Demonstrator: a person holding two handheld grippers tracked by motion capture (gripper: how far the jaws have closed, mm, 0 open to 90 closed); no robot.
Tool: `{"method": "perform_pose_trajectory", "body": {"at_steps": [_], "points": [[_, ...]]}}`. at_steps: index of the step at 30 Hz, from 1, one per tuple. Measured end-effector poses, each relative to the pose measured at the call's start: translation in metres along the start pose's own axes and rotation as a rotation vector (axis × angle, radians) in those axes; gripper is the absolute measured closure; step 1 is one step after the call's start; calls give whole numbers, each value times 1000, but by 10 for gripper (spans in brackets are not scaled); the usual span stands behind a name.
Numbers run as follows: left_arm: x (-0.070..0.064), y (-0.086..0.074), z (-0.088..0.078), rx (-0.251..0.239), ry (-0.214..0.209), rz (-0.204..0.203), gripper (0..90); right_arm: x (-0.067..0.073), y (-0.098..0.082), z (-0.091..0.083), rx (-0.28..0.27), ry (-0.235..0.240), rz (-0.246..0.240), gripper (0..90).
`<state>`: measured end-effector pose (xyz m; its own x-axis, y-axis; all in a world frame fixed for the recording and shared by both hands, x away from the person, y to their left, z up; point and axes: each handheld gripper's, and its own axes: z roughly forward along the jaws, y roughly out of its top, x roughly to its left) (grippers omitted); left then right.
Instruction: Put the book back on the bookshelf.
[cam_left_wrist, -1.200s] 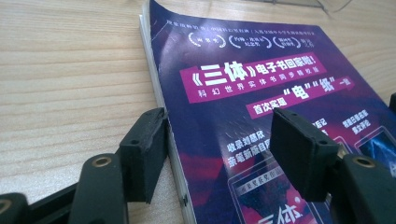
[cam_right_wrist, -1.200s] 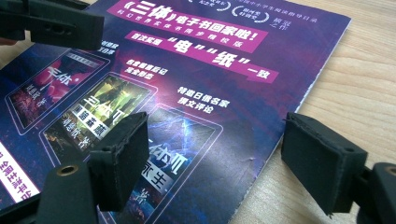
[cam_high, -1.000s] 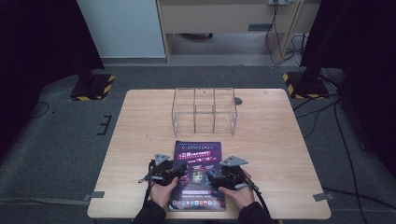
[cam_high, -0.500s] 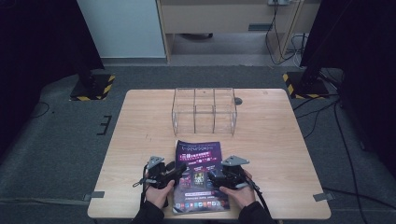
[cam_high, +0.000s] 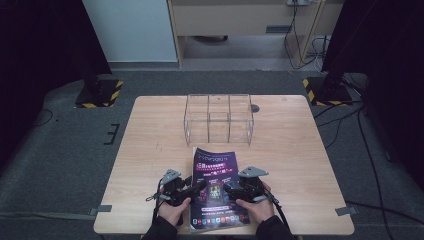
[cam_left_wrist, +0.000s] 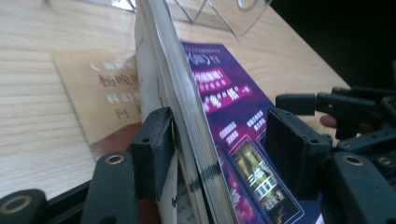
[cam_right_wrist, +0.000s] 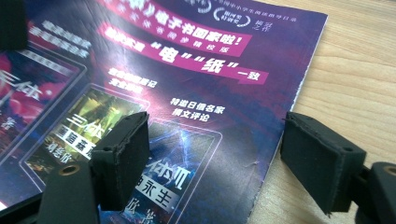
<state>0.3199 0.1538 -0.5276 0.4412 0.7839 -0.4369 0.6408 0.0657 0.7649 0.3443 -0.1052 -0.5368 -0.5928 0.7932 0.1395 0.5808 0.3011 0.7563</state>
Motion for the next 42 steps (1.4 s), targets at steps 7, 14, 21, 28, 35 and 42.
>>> {"method": "perform_pose_trajectory", "body": {"at_steps": [7,14,21,28,35,42], "points": [[2,3,11,55,21,22,391,0,0,0,2,3,-2,242],[-6,1,22,122,48,63,533,-1,0,0,-3,1,-4,252],[-5,5,20,129,51,56,656,-1,0,-1,-1,1,8,258],[-10,9,16,114,45,73,760,-4,0,-1,-9,22,19,249],[-17,14,10,76,15,89,800,-15,4,-12,-58,39,38,219],[-26,20,-1,4,-15,121,822,-26,9,-24,-97,68,47,203]]}}
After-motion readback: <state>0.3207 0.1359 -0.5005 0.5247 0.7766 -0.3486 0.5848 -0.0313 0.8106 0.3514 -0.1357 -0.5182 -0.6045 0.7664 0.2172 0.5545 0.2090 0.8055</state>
